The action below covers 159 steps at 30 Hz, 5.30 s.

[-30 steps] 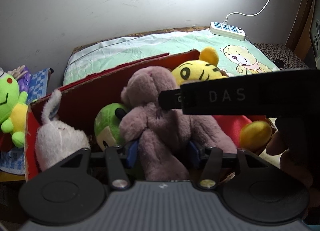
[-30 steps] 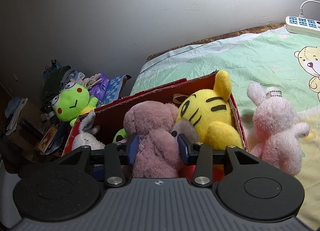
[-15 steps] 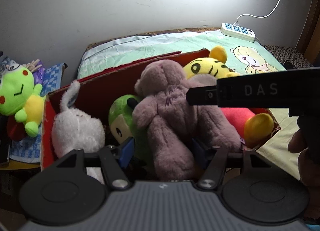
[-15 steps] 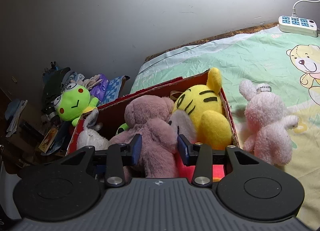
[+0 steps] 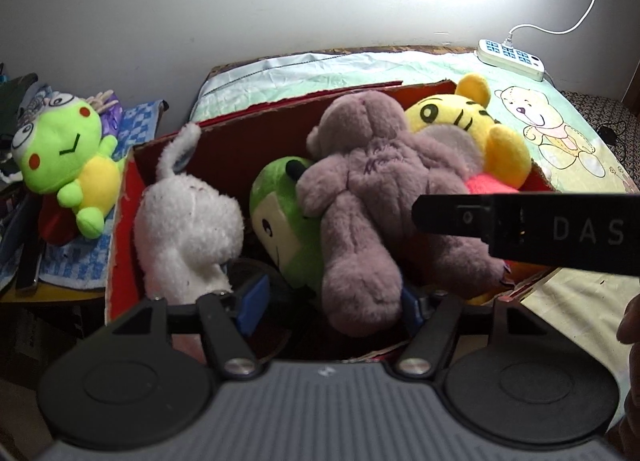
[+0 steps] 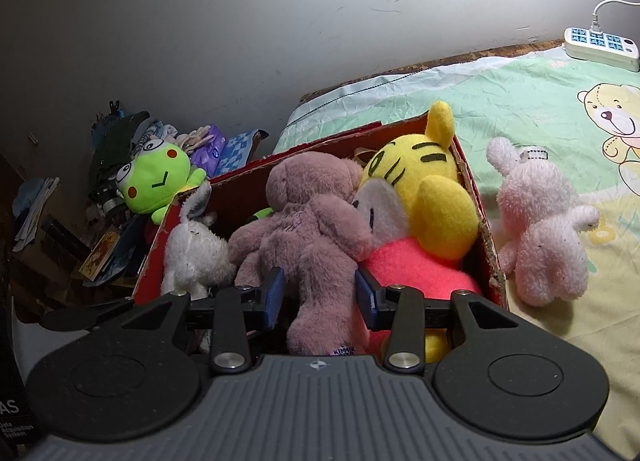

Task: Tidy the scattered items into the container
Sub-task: 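Withdraw the right tool from the box toward the pale pink bunny, then move the right tool down over the pale pink bunny on the sheet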

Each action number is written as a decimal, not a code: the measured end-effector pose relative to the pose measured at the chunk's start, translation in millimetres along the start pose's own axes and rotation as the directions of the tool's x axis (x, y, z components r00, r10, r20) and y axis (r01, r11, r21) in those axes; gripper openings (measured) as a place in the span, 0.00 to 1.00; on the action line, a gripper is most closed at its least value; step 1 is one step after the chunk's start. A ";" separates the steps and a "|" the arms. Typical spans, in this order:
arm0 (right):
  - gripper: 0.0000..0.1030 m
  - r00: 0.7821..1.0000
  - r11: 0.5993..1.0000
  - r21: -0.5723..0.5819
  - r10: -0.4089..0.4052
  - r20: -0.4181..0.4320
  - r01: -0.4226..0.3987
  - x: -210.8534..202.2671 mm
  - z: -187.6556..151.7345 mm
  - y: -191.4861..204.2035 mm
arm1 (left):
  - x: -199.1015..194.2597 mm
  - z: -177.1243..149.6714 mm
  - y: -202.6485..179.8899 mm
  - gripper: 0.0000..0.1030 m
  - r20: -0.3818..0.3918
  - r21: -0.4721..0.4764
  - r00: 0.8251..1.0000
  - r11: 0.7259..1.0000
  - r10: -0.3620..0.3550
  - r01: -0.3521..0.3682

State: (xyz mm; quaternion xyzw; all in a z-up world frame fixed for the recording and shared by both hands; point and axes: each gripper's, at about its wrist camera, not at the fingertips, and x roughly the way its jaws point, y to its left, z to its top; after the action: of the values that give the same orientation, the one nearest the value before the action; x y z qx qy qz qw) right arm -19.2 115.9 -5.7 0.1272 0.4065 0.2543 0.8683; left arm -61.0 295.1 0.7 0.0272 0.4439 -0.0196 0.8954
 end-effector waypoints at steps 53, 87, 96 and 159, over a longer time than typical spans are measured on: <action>0.41 0.996 0.992 -0.103 0.071 -0.059 -0.077 -56.0 41.7 -84.9 | -12.3 40.8 -73.3 0.78 -0.040 -0.226 0.946 0.919 0.322 -0.322; 0.41 0.981 0.984 0.019 -0.179 0.078 0.178 -73.6 25.5 -67.9 | -26.5 66.0 -66.7 0.88 0.042 -0.053 0.984 0.983 0.175 -0.173; 0.41 0.975 0.977 0.027 -0.211 0.065 0.210 -84.6 29.8 -94.1 | -20.3 76.3 -102.8 0.88 0.046 -0.029 0.989 0.990 0.141 -0.140; 0.43 0.964 0.986 0.025 -0.158 -0.213 0.167 -58.0 49.3 -268.2 | 102.4 46.7 -265.7 0.88 -0.205 -0.039 0.974 0.994 0.095 -0.105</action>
State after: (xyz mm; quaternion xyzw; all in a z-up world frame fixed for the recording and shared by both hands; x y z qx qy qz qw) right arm 78.1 -141.2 -51.8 0.0846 0.5103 0.1852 0.8355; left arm 22.4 25.8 -61.0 0.0293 0.5314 0.0393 0.8457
